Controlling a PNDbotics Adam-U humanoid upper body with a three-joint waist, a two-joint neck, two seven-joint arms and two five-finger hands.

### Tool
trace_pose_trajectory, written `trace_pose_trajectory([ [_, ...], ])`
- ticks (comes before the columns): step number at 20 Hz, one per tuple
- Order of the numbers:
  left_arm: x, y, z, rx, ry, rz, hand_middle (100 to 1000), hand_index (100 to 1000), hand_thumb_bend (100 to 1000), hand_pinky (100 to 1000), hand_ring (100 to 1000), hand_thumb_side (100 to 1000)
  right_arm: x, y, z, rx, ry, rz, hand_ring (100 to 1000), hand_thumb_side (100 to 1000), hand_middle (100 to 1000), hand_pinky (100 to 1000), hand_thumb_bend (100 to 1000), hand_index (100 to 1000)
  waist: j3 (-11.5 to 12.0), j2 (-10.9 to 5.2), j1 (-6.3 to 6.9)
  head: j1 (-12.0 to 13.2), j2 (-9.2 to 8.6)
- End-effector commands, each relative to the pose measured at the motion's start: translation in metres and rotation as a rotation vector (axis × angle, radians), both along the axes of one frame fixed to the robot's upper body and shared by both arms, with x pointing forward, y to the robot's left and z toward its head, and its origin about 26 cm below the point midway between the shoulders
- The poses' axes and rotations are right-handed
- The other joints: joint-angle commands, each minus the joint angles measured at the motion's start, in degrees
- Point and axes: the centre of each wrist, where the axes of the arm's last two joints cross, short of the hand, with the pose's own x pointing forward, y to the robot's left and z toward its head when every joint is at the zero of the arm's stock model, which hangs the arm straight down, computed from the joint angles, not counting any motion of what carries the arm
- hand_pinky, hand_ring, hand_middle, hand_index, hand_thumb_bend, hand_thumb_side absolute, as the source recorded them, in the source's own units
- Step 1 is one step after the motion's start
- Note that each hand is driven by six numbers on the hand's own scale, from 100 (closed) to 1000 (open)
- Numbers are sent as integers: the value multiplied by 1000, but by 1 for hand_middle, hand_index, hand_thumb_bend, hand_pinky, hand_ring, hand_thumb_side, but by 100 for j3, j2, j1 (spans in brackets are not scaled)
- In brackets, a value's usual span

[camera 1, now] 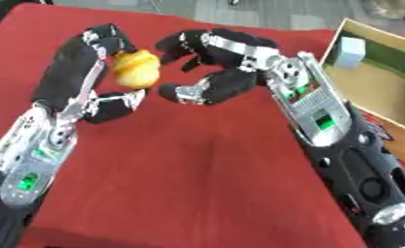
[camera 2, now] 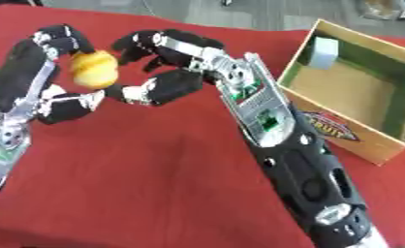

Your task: Pick up the objects with one hand, pass them to the other hand, and then place them into the box on the other side of the table.

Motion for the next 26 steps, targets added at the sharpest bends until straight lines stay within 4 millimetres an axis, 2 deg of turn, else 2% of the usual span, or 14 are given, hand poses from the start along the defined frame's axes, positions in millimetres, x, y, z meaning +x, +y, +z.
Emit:
trace_pose_trajectory([
  [1, -1, -2, 8, 23, -52, -3, 612, 612, 365, 758, 548, 100, 0, 5, 6, 1, -3, -17, 930, 406, 777, 850, 369, 900, 14, -215, -40, -24, 7],
  [10, -1, -6, 7, 38, -90, -5, 614, 616, 382, 758, 552, 100, 0, 13, 3, -15, 83, 15, 932, 433, 777, 849, 358, 906, 40, -204, -44, -56, 1],
  [21, 1, -6, 2, 63, -87, 22, 614, 620, 396, 758, 555, 100, -14, 7, 20, 28, 134, 96, 934, 397, 778, 850, 390, 914, 26, -198, -51, -31, -7],
  [26, 1, -11, 4, 59, -106, 6, 612, 619, 393, 756, 552, 100, -16, 11, 19, 24, 145, 99, 935, 402, 778, 848, 381, 913, 54, -187, -51, -57, -17],
])
